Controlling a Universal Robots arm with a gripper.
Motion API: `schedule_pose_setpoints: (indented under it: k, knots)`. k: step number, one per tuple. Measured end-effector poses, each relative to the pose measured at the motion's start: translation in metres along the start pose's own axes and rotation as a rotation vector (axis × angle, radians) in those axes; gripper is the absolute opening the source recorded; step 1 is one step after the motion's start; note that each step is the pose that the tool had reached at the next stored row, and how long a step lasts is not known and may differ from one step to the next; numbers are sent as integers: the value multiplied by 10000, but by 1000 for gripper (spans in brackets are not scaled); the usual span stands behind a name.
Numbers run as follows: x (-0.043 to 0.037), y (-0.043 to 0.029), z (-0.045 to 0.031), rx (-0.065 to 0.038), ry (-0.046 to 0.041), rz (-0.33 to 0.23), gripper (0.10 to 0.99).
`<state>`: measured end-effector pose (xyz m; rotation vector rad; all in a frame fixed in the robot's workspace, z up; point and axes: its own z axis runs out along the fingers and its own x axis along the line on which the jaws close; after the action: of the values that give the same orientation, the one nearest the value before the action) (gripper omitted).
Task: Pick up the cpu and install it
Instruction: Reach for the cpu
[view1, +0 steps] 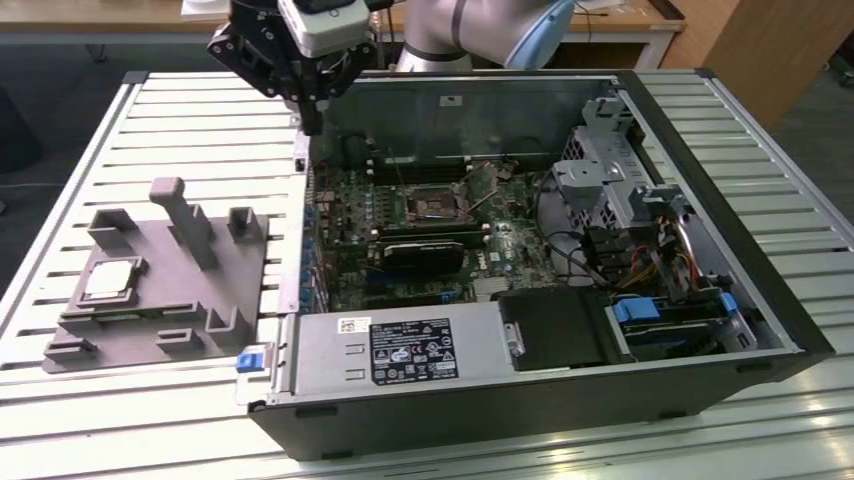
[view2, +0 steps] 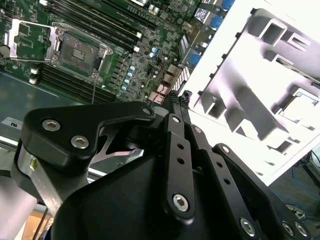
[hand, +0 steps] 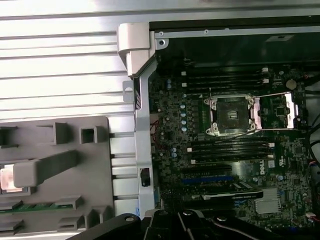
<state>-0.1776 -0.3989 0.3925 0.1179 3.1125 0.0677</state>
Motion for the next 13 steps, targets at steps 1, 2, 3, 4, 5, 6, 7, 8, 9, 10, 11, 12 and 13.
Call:
schedule_pose_setpoints:
  k: [1, 2, 3, 4, 5, 6, 7, 8, 9, 10, 11, 12, 13]
  knots:
    - [6, 0, 0, 0, 0, 0, 106]
    - [12, -1, 0, 0, 0, 0, 106]
    - [18, -1, 0, 0, 0, 0, 106]
    - [24, -2, 0, 0, 0, 0, 106]
    - [30, -2, 0, 1, 0, 0, 106]
    - [36, -3, 0, 0, 0, 0, 106]
    - [42, -3, 0, 0, 0, 1, 106]
    - [48, -4, -1, 1, 0, 1, 106]
    - [54, -4, -1, 0, -1, 1, 106]
    - [60, -5, -1, 0, 0, 1, 106]
    - [66, -5, 0, 0, -1, 1, 106]
    - [72, -5, 0, 0, 0, 1, 106]
    - [78, -6, 0, 0, 0, 1, 106]
